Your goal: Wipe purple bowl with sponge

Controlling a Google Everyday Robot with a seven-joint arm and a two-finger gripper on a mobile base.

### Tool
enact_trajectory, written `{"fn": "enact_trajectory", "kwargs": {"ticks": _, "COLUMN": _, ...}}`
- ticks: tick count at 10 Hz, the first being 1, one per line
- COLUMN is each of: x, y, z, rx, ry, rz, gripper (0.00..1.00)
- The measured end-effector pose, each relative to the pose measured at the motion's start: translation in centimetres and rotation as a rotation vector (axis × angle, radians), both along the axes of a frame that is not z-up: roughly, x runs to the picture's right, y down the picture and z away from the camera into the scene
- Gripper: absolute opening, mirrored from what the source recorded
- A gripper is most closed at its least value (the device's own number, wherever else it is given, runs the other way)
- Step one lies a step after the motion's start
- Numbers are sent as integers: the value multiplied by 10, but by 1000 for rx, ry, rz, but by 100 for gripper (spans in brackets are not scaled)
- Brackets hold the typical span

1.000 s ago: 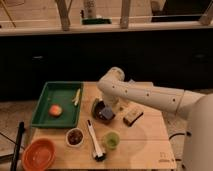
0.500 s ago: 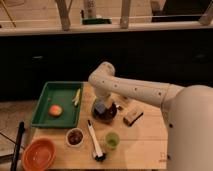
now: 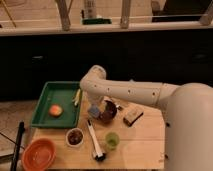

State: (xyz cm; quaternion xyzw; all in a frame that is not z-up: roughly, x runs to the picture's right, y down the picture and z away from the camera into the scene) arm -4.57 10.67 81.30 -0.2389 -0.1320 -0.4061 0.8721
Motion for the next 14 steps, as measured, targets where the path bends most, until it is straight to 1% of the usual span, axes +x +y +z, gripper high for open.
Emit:
{"fn": "enact_trajectory", "kwargs": {"ticks": 1, "x": 7, "y": 9, "z": -6, "rx": -10, "ry": -6, "rz": -10, "gripper": 0}}
{"fn": "enact_trajectory", "kwargs": {"ticks": 2, "x": 16, "y": 13, "z": -9, "rx": -13, "ry": -3, "rz": -9, "gripper": 0}}
{"fn": "enact_trajectory", "kwargs": {"ticks": 5, "x": 49, "y": 18, "z": -14, "rx": -28, "ry": 25, "rz": 26, "gripper": 0}}
{"fn": "enact_trajectory", "kwargs": {"ticks": 6, "x": 59, "y": 14, "z": -11, "rx": -25, "ry": 46, "rz": 47, "gripper": 0}}
{"fn": "enact_trajectory", "kwargs": {"ticks": 8, "x": 75, "y": -4, "z": 4, "rx": -10, "ry": 89, "rz": 90, "gripper": 0}}
{"fn": "enact_trajectory", "kwargs": {"ticks": 10, "x": 80, "y": -23, "z": 15, "rx": 11, "ry": 106, "rz": 114, "gripper": 0}}
{"fn": "enact_trajectory", "kwargs": {"ticks": 11, "x": 76, "y": -33, "z": 20, "rx": 21, "ry": 110, "rz": 110, "gripper": 0}}
{"fn": "enact_trajectory", "kwargs": {"ticks": 13, "x": 55, "y": -41, "z": 23, "rx": 30, "ry": 94, "rz": 93, "gripper": 0}}
{"fn": "enact_trajectory", "kwargs": {"ticks": 14, "x": 38, "y": -42, "z": 25, "rx": 32, "ry": 79, "rz": 73, "gripper": 0}}
